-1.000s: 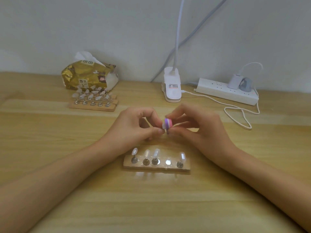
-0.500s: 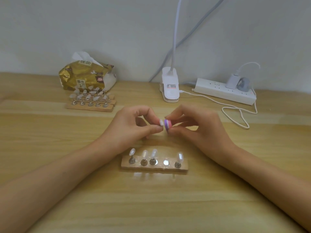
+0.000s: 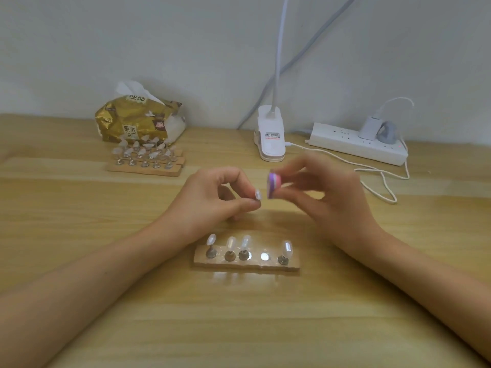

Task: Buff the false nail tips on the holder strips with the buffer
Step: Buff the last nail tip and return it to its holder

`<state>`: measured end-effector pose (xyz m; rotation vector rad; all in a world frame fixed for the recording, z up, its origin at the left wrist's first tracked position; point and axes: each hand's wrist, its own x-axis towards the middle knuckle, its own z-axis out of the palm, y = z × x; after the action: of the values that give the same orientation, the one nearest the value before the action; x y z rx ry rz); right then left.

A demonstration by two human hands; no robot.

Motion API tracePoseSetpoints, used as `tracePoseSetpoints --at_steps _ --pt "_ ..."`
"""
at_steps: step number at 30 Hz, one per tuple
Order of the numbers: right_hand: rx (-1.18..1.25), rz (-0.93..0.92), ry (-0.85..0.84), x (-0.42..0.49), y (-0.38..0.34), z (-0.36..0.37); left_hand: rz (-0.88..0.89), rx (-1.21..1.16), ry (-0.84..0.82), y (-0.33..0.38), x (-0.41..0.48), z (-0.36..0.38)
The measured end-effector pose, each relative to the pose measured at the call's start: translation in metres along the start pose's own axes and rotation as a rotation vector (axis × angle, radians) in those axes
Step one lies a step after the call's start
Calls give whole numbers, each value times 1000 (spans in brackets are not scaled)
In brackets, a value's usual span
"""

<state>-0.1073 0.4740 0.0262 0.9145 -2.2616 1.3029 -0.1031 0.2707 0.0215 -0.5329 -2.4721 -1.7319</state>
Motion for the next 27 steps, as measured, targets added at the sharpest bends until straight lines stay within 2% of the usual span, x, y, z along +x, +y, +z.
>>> tracePoseSetpoints --at_steps 2,4,8,11,14,16,18,21,24,27 --pt "-2 -38 13 1 -2 0 3 2 -9 0 0 0" --pt "-10 20 -69 0 -2 1 4 11 -11 0 0 0" --pt "5 -44 25 1 -3 1 12 2 -13 1 0 0" --pt "-1 43 -94 0 -2 2 1 -1 -6 1 0 1" --pt "-4 -43 18 1 -3 3 1 -9 -4 1 0 0" --pt "-17 -63 -5 1 -3 3 9 10 -28 1 0 0" --pt "-23 -8 -59 0 -1 2 10 13 -28 0 0 1" --pt "-33 -71 16 0 0 1 9 1 -14 0 0 0" --pt "-16 -12 -83 -2 0 2 10 10 -18 -1 0 0" --pt "-21 -60 -6 -2 0 1 8 5 -15 0 0 1"
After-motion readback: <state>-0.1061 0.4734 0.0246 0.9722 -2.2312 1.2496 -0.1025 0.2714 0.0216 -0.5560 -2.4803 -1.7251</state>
